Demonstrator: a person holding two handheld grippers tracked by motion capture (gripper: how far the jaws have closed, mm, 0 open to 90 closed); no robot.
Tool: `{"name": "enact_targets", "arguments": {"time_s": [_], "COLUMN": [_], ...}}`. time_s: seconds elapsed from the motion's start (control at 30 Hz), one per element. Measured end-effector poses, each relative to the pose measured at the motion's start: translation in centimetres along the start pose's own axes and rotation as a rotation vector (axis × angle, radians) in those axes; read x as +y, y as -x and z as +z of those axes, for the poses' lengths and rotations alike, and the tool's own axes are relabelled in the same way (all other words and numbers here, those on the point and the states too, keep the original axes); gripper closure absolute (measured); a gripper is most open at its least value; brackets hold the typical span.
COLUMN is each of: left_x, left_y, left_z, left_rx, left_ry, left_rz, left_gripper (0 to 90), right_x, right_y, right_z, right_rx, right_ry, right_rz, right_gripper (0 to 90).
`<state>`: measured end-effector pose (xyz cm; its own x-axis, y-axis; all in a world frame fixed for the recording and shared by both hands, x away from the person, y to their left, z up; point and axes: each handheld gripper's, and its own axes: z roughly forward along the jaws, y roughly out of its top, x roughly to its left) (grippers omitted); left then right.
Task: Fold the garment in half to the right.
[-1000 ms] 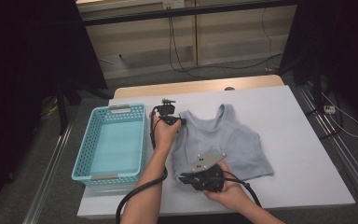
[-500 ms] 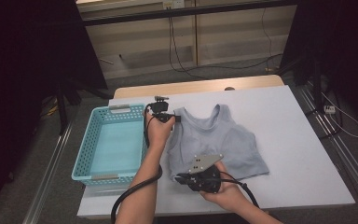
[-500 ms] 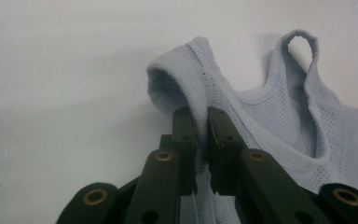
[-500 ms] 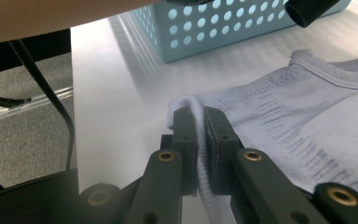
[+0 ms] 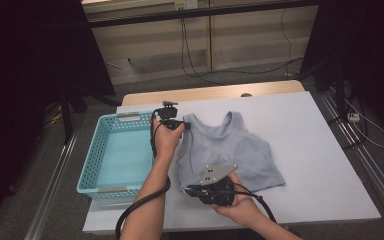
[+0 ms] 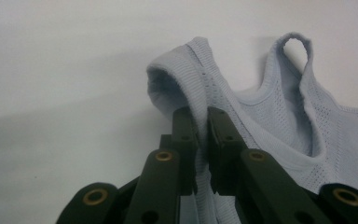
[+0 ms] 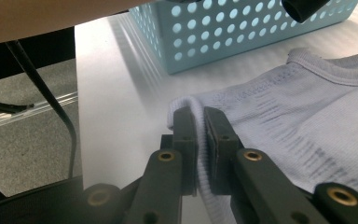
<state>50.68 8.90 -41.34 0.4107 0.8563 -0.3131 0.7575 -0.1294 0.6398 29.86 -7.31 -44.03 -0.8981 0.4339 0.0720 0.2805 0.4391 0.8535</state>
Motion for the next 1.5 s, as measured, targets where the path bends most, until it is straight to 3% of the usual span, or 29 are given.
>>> {"name": "enact_targets", "arguments": {"time_s": [0.37,1.5], "left_x": [0.1,0.8], "left_y": [-0.2,-0.7], "left_z": [-0.6,-2.1], "left_rx": [0.04,0.086], "left_ry": [-0.015,-0.034], "left_rz": [0.009,0.009], "left_gripper": [82.7,82.6], "right_x": [0.4,1.1], "right_y": [-0.3,-0.6], "right_z": [0.4,0.7], "right_rx": [0.009,0.023], "right_ry": [-0.004,0.028], "right_rz": [-0.012,-0.012], "right_gripper": [84.6,84.6]}}
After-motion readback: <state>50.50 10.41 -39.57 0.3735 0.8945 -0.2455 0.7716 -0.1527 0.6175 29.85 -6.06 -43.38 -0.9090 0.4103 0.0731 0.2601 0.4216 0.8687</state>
